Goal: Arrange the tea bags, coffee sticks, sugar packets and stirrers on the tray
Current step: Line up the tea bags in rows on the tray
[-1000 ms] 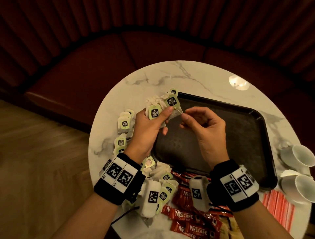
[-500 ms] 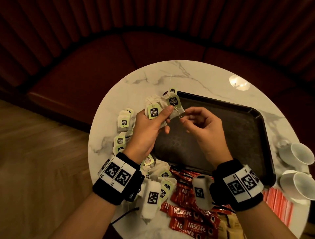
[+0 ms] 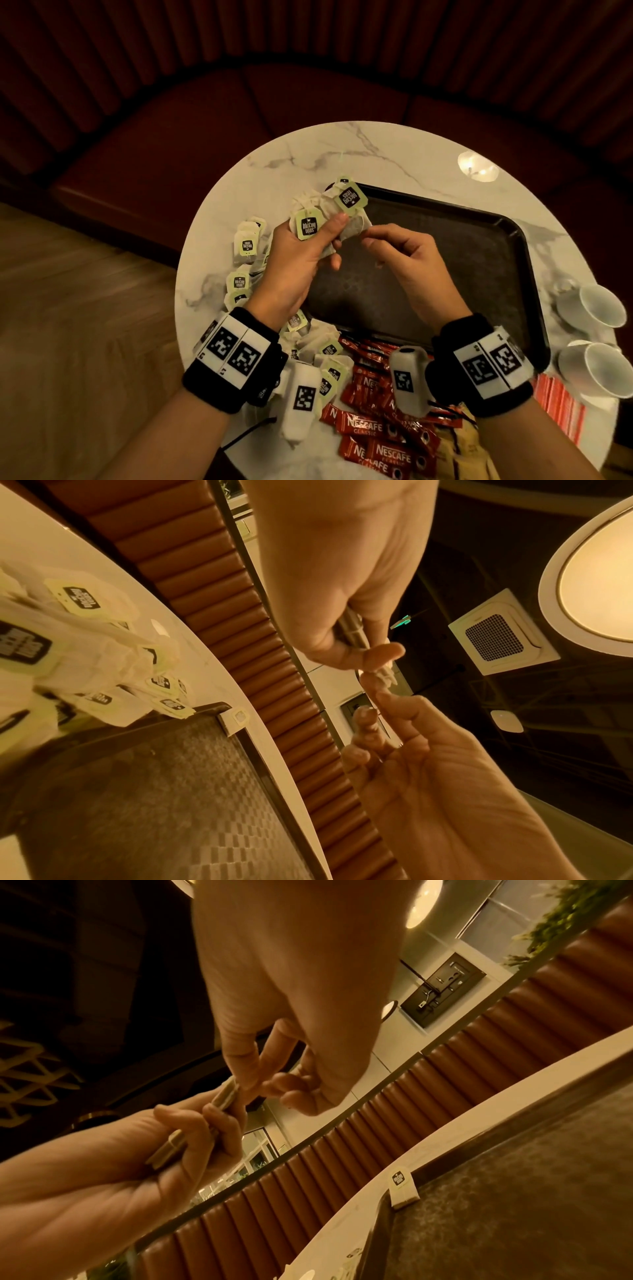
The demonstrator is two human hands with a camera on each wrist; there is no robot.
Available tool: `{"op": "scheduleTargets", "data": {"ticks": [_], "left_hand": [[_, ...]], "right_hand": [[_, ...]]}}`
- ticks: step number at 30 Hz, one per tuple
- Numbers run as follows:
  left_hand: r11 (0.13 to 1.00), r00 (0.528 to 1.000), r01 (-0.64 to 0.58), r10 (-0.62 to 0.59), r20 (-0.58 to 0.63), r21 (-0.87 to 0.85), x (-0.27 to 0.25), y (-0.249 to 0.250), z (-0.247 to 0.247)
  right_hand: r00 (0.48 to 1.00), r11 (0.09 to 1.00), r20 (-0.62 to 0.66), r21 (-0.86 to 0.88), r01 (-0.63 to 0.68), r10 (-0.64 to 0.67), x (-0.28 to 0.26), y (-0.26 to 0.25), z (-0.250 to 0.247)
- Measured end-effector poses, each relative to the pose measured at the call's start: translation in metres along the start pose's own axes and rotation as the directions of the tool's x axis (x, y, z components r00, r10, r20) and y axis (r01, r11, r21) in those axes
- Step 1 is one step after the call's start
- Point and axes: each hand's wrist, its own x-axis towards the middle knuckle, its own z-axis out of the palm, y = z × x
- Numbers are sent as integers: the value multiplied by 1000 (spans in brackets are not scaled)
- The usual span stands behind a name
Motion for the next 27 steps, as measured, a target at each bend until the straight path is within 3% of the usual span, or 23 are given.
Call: {"op": "scheduleTargets", "data": {"ticks": [2, 7, 11, 15, 20, 23, 27], "left_hand": [[1000, 1000, 1, -1, -6, -7, 0, 1, -1], [1000, 1000, -19, 20, -16, 16, 1, -1, -3], [997, 999, -48, 47, 20, 65, -1, -3, -3], [993, 997, -69, 72, -29, 96, -1, -4, -3], [977, 993, -82, 96, -62, 195, 1, -5, -6], [978, 992, -79, 97, -82, 192, 1, -6, -8], [987, 991, -58, 75, -107, 149, 2, -6, -6]], "right_hand": [[1000, 1000, -29, 9, -8, 8, 1, 1, 0], [995, 976, -86, 218, -23, 43, 3, -4, 6], [991, 985, -133, 168, 40, -18, 2, -6, 16], [984, 982, -175, 181, 50, -18, 2, -5, 17], [964, 998, -261, 18, 53, -47, 2, -3, 16], [975, 994, -207, -87, 70, -87, 1, -4, 11], [997, 998, -57, -42, 50, -53, 0, -6, 9]]}}
